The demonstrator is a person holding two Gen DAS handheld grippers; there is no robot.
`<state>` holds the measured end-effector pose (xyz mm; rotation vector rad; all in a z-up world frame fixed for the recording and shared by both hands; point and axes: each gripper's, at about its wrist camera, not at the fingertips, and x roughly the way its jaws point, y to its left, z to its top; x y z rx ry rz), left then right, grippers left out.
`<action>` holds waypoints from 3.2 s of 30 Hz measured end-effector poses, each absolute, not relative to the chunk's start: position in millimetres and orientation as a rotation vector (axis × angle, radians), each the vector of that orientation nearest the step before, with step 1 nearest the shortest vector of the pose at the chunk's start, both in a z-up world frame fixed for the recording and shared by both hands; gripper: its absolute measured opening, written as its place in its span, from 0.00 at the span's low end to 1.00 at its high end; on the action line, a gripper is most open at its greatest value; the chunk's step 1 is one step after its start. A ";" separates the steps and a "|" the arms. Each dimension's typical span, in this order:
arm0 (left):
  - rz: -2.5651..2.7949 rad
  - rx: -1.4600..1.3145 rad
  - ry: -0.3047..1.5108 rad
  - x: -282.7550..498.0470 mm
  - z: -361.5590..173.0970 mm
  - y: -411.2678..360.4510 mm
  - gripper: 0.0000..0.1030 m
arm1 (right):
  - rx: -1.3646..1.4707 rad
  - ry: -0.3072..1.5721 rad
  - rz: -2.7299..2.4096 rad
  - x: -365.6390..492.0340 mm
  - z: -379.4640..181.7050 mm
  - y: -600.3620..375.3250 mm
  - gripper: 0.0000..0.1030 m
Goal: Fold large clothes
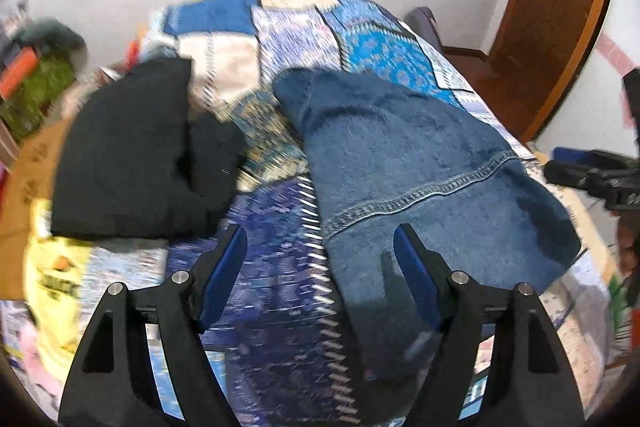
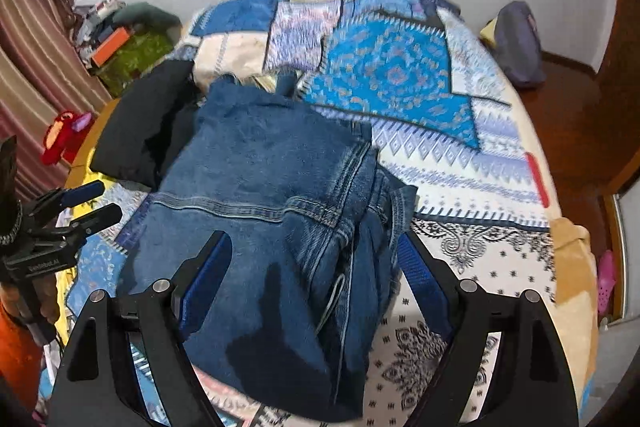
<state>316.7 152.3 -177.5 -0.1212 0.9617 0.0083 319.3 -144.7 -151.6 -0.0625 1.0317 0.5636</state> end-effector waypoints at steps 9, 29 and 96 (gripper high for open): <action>-0.162 -0.399 1.106 357.1 -229.2 170.0 0.73 | 0.097 1.226 0.602 352.9 -212.3 -176.5 0.85; -0.333 -0.663 1.197 408.4 -267.3 161.0 0.91 | 0.254 1.346 0.775 377.5 -240.2 -171.6 0.83; 0.246 -0.287 0.880 319.2 -103.4 417.9 0.56 | -0.155 0.899 0.799 364.2 -124.0 139.5 0.57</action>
